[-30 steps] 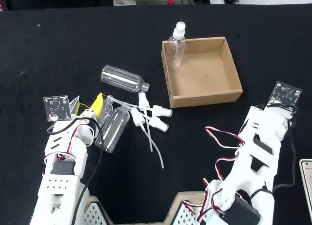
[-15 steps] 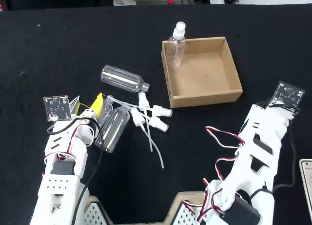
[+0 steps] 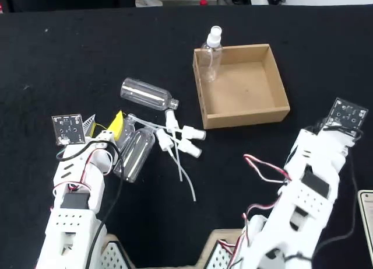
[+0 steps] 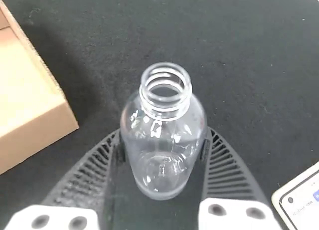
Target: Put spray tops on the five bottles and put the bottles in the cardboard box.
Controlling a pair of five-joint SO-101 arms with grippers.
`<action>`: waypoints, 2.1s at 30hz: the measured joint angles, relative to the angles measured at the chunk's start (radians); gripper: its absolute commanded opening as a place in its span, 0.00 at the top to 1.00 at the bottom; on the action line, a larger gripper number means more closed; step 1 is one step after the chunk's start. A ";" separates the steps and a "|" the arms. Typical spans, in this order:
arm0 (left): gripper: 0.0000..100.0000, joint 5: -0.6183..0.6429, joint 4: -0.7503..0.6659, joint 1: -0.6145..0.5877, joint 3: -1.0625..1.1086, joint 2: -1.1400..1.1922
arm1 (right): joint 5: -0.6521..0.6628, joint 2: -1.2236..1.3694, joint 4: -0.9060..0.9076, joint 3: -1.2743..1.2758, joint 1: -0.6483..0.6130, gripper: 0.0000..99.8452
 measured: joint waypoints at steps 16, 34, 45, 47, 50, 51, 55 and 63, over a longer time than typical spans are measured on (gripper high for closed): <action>0.77 0.000 0.000 0.000 0.000 0.000 | 0.000 -0.110 -0.405 0.385 0.000 0.84; 0.77 0.000 0.000 0.000 0.000 0.000 | 0.000 -0.112 -0.400 0.362 0.000 0.71; 0.77 0.000 0.000 0.000 0.000 0.000 | 0.000 -0.112 -0.400 0.336 0.000 0.71; 0.77 0.000 0.000 0.000 0.000 0.000 | 0.000 -0.112 -0.400 0.336 0.000 0.71; 0.77 0.000 0.000 0.000 0.000 0.000 | 0.000 -0.112 -0.400 0.336 0.000 0.71; 0.77 0.000 0.000 0.000 0.000 0.000 | 0.000 -0.112 -0.400 0.336 0.000 0.71; 0.77 0.000 0.000 0.000 0.000 0.000 | 0.000 -0.112 -0.400 0.336 0.000 0.71; 0.77 0.000 0.000 0.000 0.000 0.000 | 0.000 -0.112 -0.411 0.336 0.000 0.71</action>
